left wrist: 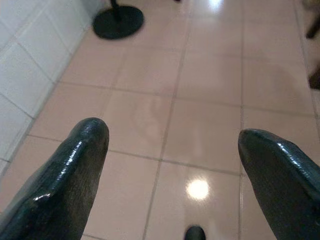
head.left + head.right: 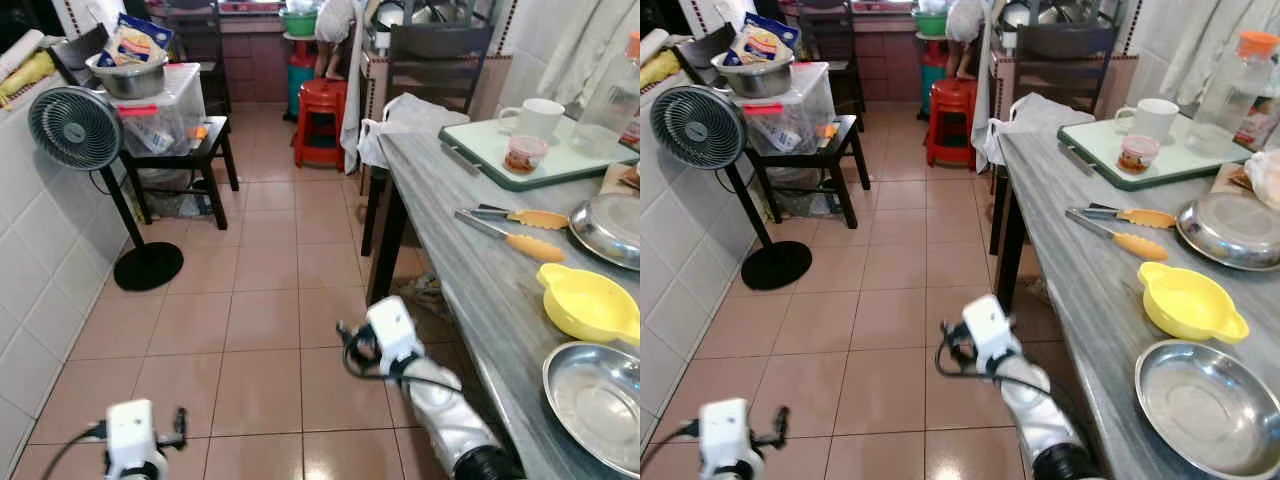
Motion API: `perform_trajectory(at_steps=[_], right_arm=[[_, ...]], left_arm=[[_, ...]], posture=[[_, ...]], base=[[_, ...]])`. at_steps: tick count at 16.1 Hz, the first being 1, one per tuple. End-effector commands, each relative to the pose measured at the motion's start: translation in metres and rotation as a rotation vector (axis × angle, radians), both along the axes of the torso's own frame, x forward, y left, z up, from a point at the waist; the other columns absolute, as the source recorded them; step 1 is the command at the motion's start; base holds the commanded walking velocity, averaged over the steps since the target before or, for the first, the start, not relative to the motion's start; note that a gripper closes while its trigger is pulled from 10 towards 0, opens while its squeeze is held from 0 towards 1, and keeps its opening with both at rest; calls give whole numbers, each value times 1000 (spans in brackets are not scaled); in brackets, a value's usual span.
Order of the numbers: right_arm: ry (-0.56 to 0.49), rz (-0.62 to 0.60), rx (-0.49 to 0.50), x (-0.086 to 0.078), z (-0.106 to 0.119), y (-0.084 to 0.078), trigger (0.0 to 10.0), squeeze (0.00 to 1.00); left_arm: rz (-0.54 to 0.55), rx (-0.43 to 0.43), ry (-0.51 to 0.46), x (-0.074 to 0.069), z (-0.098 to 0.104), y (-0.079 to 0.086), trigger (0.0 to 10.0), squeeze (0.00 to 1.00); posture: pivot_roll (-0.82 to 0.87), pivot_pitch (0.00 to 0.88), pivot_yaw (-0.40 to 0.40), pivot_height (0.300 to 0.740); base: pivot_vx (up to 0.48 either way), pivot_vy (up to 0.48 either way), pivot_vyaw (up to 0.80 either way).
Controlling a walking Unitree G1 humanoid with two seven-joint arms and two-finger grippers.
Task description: Setting the table
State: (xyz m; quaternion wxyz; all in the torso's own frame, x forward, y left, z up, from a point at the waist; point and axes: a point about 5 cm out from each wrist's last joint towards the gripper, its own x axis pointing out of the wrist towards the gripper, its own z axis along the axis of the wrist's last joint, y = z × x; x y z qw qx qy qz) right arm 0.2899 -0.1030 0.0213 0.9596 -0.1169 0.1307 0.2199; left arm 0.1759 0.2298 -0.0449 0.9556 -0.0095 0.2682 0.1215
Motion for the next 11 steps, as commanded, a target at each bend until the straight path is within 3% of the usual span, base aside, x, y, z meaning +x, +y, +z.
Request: perform_trajectory(at_steps=[1,3,6,11], right_arm=[[2,-4,-20,2,-1,-1,10000,0],[111,-59,-47,-5,-20,-11,10000,0],[132,-91,-45,-8,-26,-19,10000,0],[134,-102,-39,-8,-28,-20,10000,0]], left_arm=[[-46,-2,15,3,-3,-4,10000,0],[-147,-36,99,5,-16,-18,10000,0],[-185,-32,170,3,-24,-21,10000,0],[-168,-25,200,0,-28,-17,10000,0]], posture=[[-25,0,13,740],[-36,0,19,740],[-44,0,26,740],[-52,0,30,740]], base=[[0,0,0],[0,0,0],[0,0,0],[0,421,0]])
